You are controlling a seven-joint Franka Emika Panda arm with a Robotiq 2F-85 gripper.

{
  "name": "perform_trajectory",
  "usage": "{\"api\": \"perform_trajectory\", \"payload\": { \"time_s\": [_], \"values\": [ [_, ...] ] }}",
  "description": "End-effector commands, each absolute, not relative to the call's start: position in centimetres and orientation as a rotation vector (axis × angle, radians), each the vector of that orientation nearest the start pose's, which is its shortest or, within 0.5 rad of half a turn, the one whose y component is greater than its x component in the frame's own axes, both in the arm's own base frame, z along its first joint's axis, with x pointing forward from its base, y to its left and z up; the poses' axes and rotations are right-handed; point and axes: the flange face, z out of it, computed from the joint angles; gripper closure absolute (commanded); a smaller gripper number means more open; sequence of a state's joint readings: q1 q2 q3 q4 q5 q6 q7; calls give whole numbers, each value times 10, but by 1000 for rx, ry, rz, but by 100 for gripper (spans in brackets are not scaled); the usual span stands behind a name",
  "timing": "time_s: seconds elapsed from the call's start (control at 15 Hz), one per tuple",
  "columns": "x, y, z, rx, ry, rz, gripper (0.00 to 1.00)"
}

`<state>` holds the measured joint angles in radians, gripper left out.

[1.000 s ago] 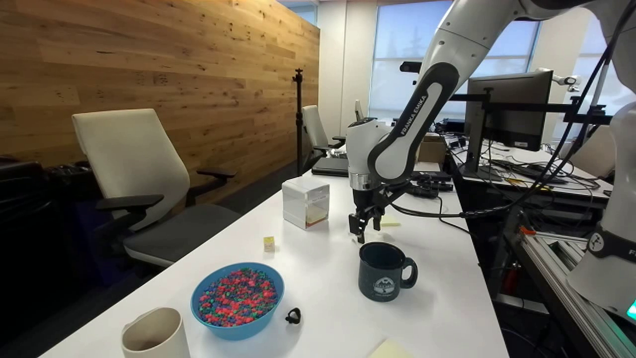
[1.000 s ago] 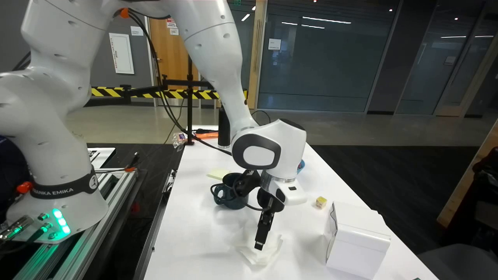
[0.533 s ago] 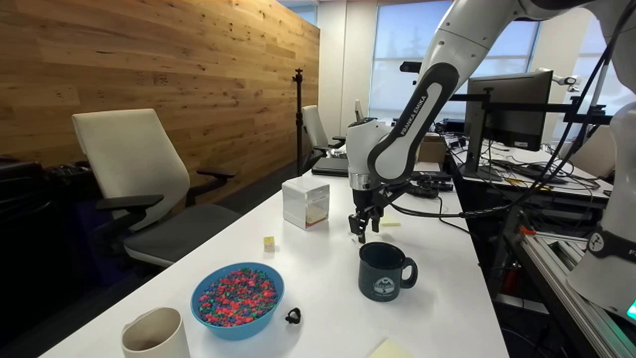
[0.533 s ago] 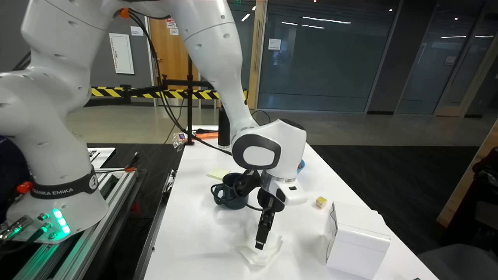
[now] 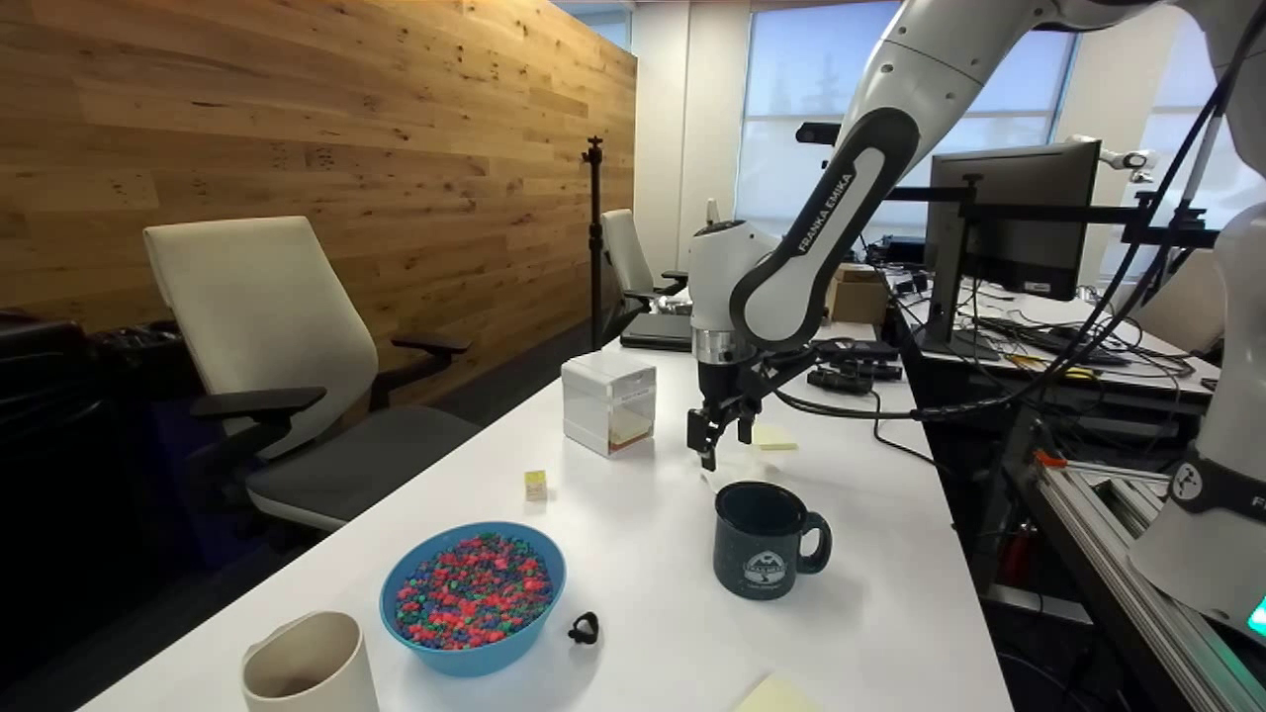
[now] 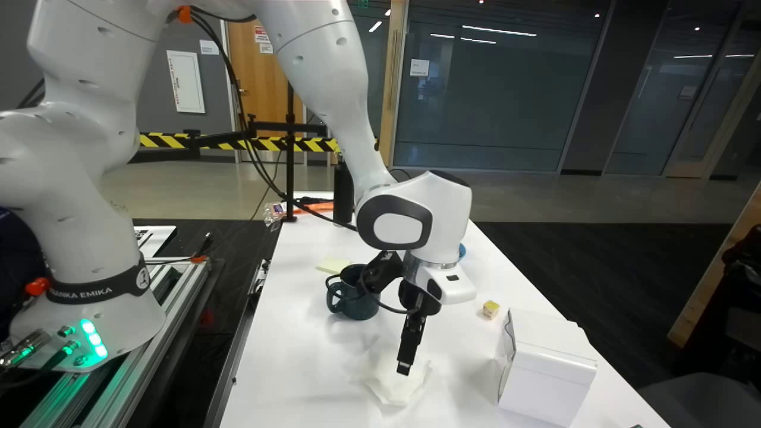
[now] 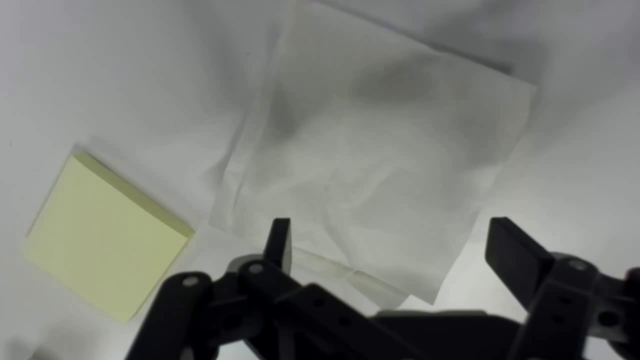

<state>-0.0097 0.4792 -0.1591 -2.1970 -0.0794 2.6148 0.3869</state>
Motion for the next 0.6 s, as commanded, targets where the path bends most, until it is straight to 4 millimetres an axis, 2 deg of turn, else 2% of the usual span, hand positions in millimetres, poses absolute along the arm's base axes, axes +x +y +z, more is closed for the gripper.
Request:
{"api": "perform_trajectory", "payload": {
  "time_s": [0.0,0.53],
  "values": [
    [536,-96,152,-3144,751,87,0],
    [534,-103,132,-3125,761,107,0]
  ]
}}
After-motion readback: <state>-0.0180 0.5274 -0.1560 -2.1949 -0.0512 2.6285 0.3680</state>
